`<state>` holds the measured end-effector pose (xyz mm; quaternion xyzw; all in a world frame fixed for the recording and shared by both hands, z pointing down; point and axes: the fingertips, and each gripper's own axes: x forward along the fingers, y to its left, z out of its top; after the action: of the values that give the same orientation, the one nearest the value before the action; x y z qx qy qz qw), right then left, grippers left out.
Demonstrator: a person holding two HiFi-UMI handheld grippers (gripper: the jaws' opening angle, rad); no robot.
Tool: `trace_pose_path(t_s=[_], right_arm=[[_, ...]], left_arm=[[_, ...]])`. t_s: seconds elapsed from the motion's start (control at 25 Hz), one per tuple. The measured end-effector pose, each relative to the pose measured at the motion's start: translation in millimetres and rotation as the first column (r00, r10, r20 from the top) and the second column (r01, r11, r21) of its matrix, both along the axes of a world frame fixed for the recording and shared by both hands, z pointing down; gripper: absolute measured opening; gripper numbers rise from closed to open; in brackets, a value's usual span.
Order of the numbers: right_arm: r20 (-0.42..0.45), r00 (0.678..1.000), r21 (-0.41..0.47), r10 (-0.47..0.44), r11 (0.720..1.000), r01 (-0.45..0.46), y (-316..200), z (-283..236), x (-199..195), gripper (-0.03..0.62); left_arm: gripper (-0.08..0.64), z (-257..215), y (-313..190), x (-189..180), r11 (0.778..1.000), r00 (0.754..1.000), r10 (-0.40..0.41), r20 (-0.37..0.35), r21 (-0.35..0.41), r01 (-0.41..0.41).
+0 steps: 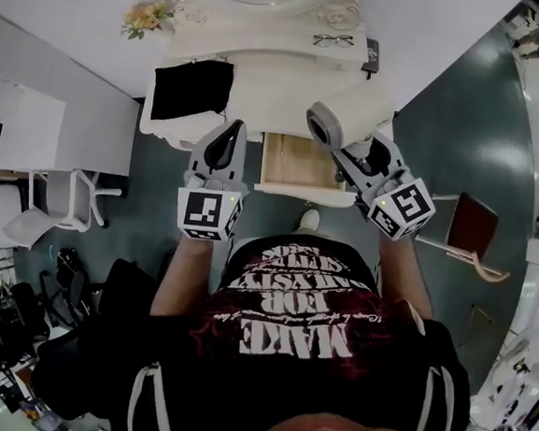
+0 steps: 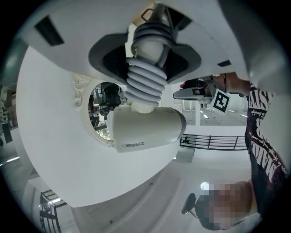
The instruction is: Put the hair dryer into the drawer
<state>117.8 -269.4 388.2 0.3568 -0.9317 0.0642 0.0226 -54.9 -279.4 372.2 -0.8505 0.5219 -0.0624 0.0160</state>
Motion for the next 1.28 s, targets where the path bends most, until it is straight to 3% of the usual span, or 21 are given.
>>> trace_pose_path(t_s=[0.36,0.52,1.28], right_arm=[[0.007,0.997,-0.017,-0.081,0.997,0.081,-22,8,19,0.233],[-0.031,0.994,-0.041,-0.107,0.994,0.106,-26,26,18,0.233],[-0.049,0.996,-0.218,-0.078,0.974,0.066,-47,95,-33,0.233]], left_arm=[[0.005,3,-8,23,0.999,0.999,-0.042,0.024,-0.01,0.043],[0.005,11,-7,25,0.998,0.997,-0.049,0.053,-0.032,0.051],[0.005,27,-40,-28,0.995,0.999,-0.013,0.052,-0.1,0.018]])
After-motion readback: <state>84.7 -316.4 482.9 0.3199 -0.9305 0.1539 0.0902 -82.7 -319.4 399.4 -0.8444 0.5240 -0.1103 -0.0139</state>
